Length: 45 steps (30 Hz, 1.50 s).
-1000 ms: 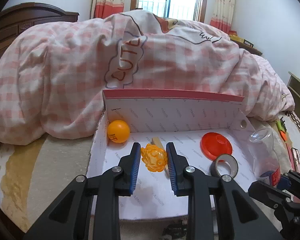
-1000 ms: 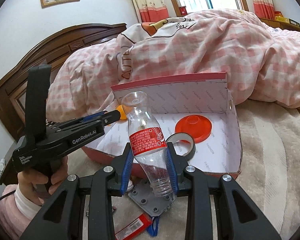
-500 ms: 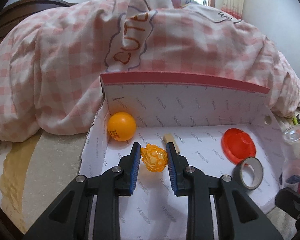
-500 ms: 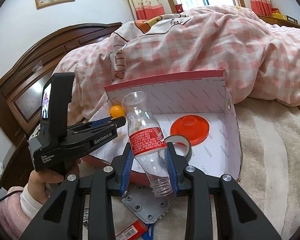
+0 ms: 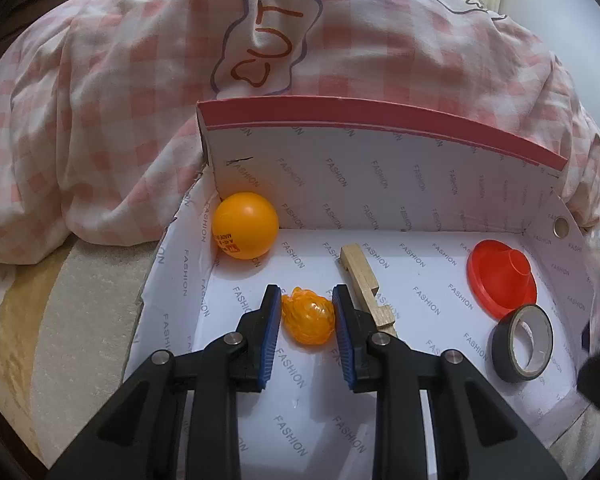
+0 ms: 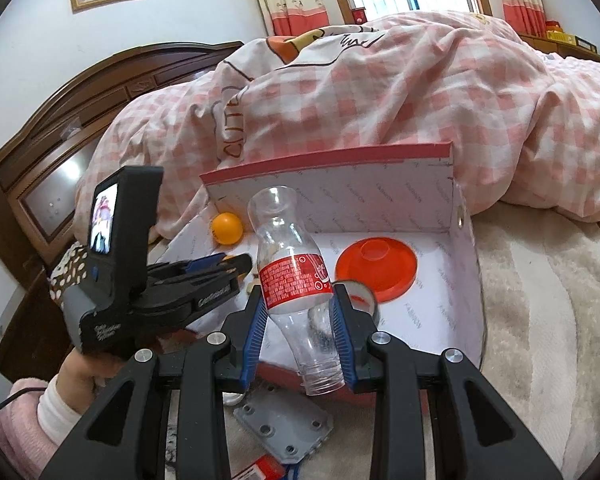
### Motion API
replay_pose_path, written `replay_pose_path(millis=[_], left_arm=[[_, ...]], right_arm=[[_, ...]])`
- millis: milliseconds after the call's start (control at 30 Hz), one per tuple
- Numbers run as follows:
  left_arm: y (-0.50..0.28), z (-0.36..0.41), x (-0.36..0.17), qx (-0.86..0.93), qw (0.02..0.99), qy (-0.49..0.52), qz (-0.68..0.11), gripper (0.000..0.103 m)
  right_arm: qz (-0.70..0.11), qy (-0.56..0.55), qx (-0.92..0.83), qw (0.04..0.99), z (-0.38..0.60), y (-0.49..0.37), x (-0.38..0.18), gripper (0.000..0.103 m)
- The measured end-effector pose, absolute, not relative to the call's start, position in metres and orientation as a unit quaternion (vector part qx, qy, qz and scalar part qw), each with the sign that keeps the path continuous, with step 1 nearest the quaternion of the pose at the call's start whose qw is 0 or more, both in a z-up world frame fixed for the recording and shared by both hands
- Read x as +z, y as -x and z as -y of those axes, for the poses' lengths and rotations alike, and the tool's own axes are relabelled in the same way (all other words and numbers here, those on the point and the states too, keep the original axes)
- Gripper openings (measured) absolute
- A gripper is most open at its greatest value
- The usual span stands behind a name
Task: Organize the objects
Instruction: 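Carry the orange plastic ball and the bottle over the shoebox with both tools, then open the left tool to drop the plastic ball while the right releases the bottle, then withdraw both open tools from the shoebox toward the remaining objects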
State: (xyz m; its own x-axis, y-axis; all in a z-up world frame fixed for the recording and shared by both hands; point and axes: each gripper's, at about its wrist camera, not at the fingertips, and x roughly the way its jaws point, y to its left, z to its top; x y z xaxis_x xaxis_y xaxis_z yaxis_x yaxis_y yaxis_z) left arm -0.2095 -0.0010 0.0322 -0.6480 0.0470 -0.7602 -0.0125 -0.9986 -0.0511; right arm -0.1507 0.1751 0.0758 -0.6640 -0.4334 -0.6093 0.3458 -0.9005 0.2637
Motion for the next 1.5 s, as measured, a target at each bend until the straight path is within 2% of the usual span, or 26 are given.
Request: replay_pose_path(millis=[67,200,300,500,800,1133,1500], left_arm=[[0.209,0.0,0.032,0.907,0.016,0.42,0.019,0.027],[0.208,-0.002,0.033,0.906,0.021,0.423,0.023,0.038],[0.208,-0.004,0.033,0.905,0.021,0.424,0.021,0.04],[0.202,-0.007,0.038,0.907,0.032,0.42,0.021,0.042],[0.175,-0.007,0.063,0.919,0.05,0.39,0.021,0.054],[0.131,0.0,0.083,0.929,0.072,0.363,0.022,0.055],[0.087,0.021,0.087,0.93,0.081,0.358,0.023,0.055]], right_arm=[[0.054,-0.349,-0.913,0.204,-0.175,0.156,0.076,0.033],[0.052,-0.356,-0.914,0.189,-0.174,0.167,0.073,0.033],[0.056,-0.36,-0.914,0.177,-0.176,0.173,0.07,0.033],[0.057,-0.357,-0.916,0.174,-0.181,0.171,0.07,0.046],[0.053,-0.342,-0.922,0.172,-0.185,0.154,0.078,0.049],[0.037,-0.327,-0.925,0.191,-0.191,0.105,0.089,0.049],[0.006,-0.357,-0.908,0.217,-0.179,0.064,0.066,0.05]])
